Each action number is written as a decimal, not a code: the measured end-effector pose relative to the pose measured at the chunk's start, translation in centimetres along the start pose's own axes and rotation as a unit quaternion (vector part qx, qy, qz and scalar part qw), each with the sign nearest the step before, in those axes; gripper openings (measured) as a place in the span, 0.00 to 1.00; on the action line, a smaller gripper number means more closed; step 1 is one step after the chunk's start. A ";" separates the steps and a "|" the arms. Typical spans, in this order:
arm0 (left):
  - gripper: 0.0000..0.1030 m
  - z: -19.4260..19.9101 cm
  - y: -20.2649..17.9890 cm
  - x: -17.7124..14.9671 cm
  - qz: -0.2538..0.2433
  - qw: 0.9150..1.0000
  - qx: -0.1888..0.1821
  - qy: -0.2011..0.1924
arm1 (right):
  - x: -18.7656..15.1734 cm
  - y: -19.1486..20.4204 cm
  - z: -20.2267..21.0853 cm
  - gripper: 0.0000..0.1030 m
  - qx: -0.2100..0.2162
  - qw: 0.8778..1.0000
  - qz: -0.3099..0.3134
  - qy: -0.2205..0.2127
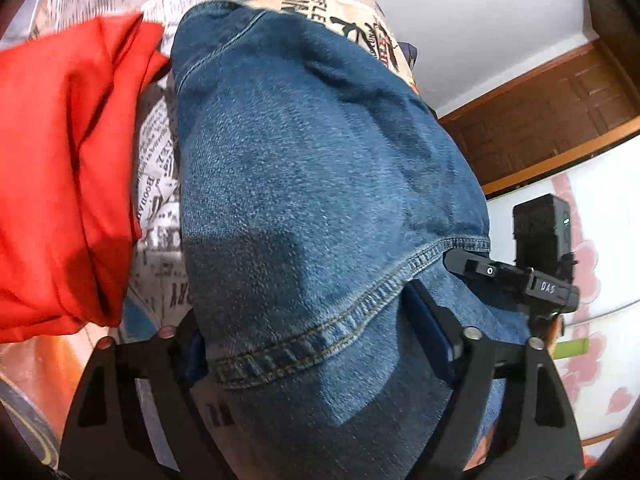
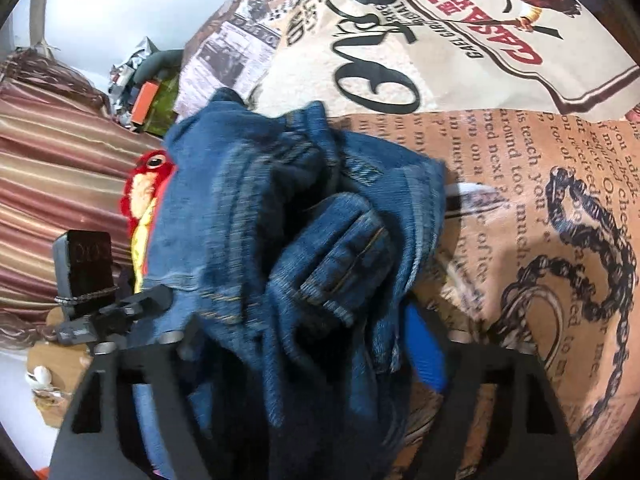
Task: Fold large clothes
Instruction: 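Grasp the folded jacket with both tools and lift it off the bed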
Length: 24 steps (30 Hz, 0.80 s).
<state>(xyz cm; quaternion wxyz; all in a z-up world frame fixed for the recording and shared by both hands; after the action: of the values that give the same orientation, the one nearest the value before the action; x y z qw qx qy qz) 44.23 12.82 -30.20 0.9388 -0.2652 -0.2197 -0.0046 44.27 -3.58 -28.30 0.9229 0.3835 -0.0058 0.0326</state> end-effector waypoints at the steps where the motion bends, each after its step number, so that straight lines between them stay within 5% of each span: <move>1: 0.73 0.3 -0.3 0.1 -0.002 1.000 0.004 -0.002 | -0.1 0.2 0.2 0.55 -0.003 1.000 0.001 -0.002; 6: 0.52 2.7 -1.7 0.7 0.006 1.000 -0.017 -0.022 | -0.9 2.4 2.0 0.39 -0.029 0.999 0.030 -0.020; 11: 0.46 6.3 -4.6 1.1 -0.039 0.998 0.002 -0.041 | -2.6 5.7 4.0 0.37 -0.050 0.996 0.064 -0.040; 24: 0.46 21.1 -3.8 1.6 -0.065 0.987 0.029 -0.144 | -4.7 18.1 5.5 0.36 -0.029 0.984 0.142 -0.102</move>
<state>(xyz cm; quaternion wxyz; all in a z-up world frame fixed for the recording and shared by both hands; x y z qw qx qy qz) 36.53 20.29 -11.54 0.9024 -0.2208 -0.3695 -0.0208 38.53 5.04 -11.76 0.9143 0.3532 -0.1550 0.1237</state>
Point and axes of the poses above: each gripper's, at about its wrist camera, not at the fingertips, and z roughly against the way its jaws point, y to its left, x to its top, the point moved 5 cm from there along -z, roughly the way its jaws point, and after that the axes turned 14 degrees about -z, right-handed, at the moved point
